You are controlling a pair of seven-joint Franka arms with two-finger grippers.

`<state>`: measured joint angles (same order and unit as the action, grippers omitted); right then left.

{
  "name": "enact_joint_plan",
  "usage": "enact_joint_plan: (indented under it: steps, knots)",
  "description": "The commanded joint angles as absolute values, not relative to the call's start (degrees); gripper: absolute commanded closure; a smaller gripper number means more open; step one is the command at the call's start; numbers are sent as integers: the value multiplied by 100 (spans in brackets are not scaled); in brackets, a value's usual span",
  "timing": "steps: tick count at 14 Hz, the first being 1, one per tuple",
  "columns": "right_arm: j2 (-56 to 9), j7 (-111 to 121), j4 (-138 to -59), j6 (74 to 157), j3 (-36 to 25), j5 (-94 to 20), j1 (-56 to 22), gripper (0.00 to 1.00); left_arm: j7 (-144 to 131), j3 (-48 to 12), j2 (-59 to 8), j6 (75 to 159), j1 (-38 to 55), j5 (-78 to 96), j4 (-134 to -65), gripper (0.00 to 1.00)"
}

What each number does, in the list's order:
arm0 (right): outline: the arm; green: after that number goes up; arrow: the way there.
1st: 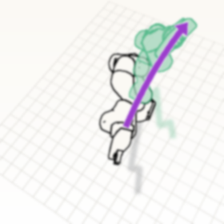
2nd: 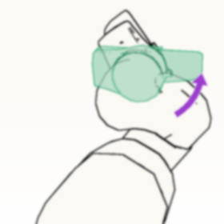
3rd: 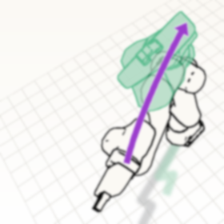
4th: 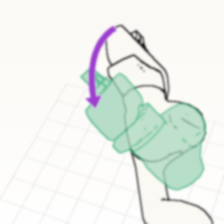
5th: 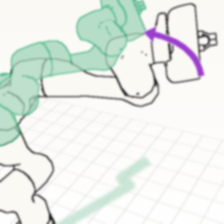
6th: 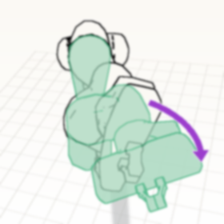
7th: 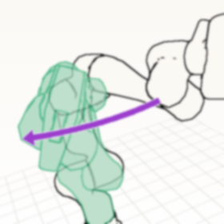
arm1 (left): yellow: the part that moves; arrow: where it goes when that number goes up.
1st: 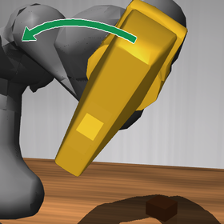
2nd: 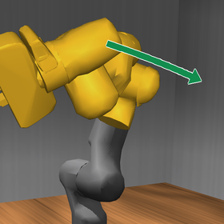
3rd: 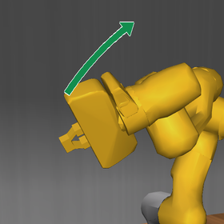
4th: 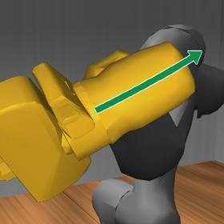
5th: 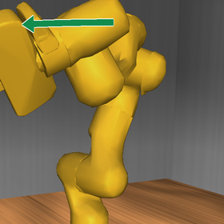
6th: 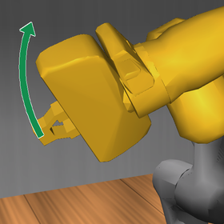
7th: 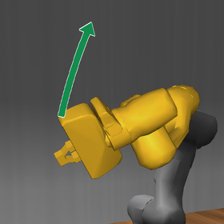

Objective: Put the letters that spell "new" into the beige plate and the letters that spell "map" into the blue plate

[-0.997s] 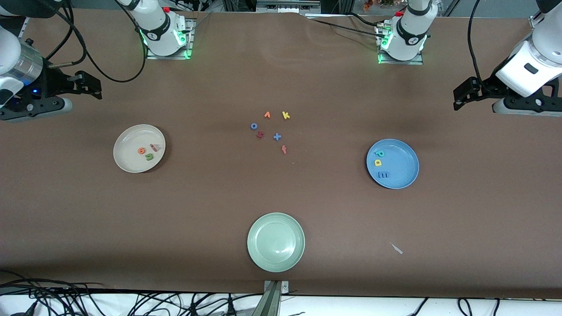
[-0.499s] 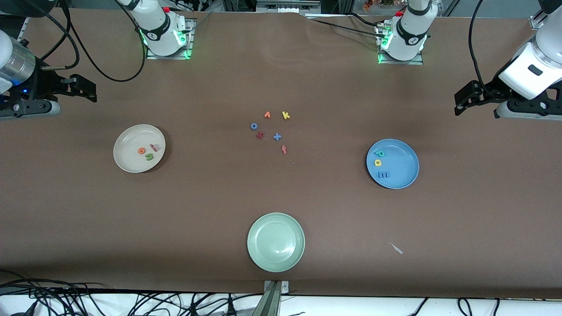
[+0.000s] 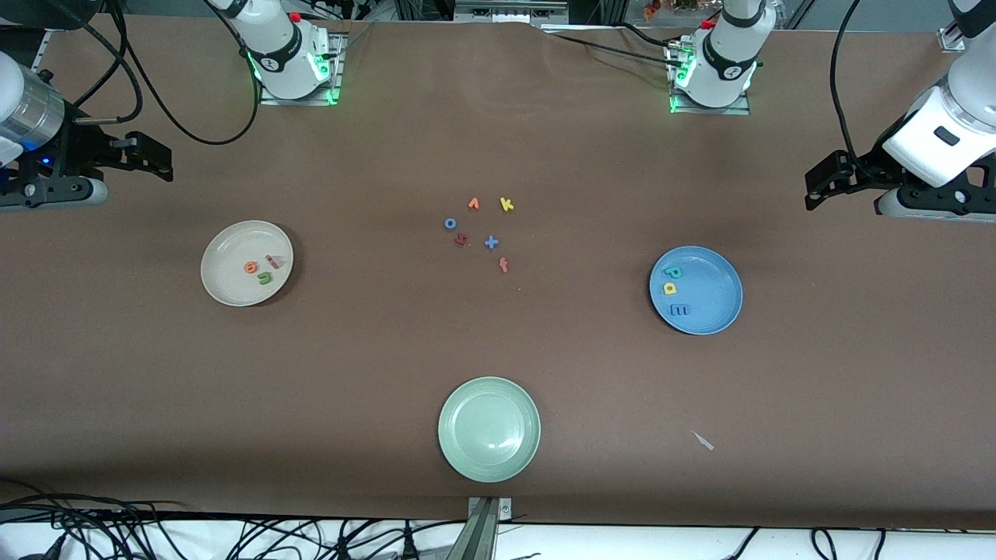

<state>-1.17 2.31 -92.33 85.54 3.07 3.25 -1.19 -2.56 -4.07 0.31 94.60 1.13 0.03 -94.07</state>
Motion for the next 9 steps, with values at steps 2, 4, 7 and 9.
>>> enact_joint_plan:
  steps: [2,4,7,9]
  knots:
    - [18,185,-9395,8631,422,308,79,0,-97,-387,-35,9360,79,79,-9229,0]
    - [9,185,-9396,8631,422,308,131,0,-88,-387,-44,9343,62,79,-9229,0]
    - [9,185,-9404,8622,431,308,141,0,-97,-387,-35,9343,70,88,-9229,0]
    - [17,185,-9413,8622,431,308,141,0,-97,-387,-44,9343,70,88,-9229,0]
